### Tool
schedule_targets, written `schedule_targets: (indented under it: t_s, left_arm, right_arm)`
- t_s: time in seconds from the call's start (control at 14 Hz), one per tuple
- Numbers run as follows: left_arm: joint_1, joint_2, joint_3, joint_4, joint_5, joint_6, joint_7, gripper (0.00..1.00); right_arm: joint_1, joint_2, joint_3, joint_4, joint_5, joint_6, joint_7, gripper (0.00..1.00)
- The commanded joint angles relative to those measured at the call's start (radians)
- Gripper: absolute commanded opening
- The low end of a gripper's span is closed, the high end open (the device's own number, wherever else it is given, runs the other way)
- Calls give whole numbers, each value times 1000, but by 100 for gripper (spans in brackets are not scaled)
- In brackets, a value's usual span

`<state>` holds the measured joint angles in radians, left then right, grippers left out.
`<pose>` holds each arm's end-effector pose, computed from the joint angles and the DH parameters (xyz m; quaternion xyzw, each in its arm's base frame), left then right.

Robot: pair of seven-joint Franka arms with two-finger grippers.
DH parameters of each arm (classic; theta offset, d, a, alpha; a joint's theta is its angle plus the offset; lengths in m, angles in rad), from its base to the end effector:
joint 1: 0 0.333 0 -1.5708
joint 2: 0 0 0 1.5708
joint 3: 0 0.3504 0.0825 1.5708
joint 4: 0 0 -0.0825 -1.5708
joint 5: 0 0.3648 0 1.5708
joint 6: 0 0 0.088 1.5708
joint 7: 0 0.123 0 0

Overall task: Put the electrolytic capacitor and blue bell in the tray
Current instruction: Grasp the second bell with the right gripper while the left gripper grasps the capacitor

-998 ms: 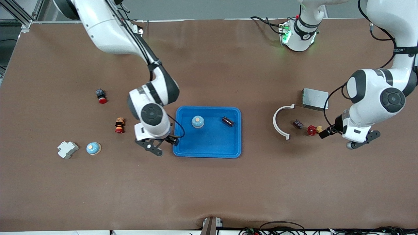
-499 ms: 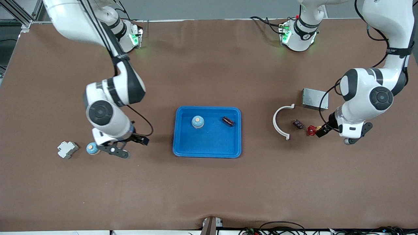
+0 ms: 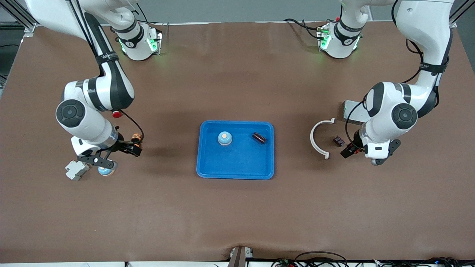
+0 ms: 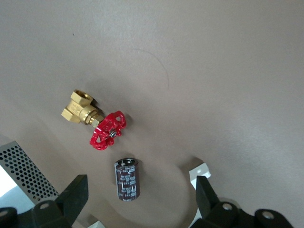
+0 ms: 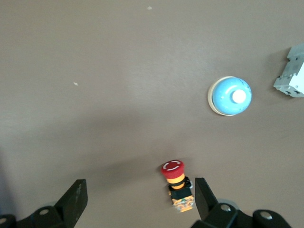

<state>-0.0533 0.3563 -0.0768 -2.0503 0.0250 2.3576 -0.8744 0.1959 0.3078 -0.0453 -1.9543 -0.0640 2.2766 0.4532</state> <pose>0.5826 -0.0739 0.2907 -0.9338 -0.3570 0.0233 0.0073 0.6015 0.0905 0.3515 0.9911 -0.1292 0.0163 0.0278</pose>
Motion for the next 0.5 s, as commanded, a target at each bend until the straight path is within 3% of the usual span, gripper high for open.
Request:
schedule_targets:
  t_s: [0.0,0.43]
  left_arm:
    - [6,23,-3,-4,3,8,-38,100]
    - [-43,84,-3,-4,3,2,-89,100]
  right_arm:
    - [-67,-41,22,-89,-2,76,-69,100]
    - [-208,-30,21,-113,78,122,-323,100]
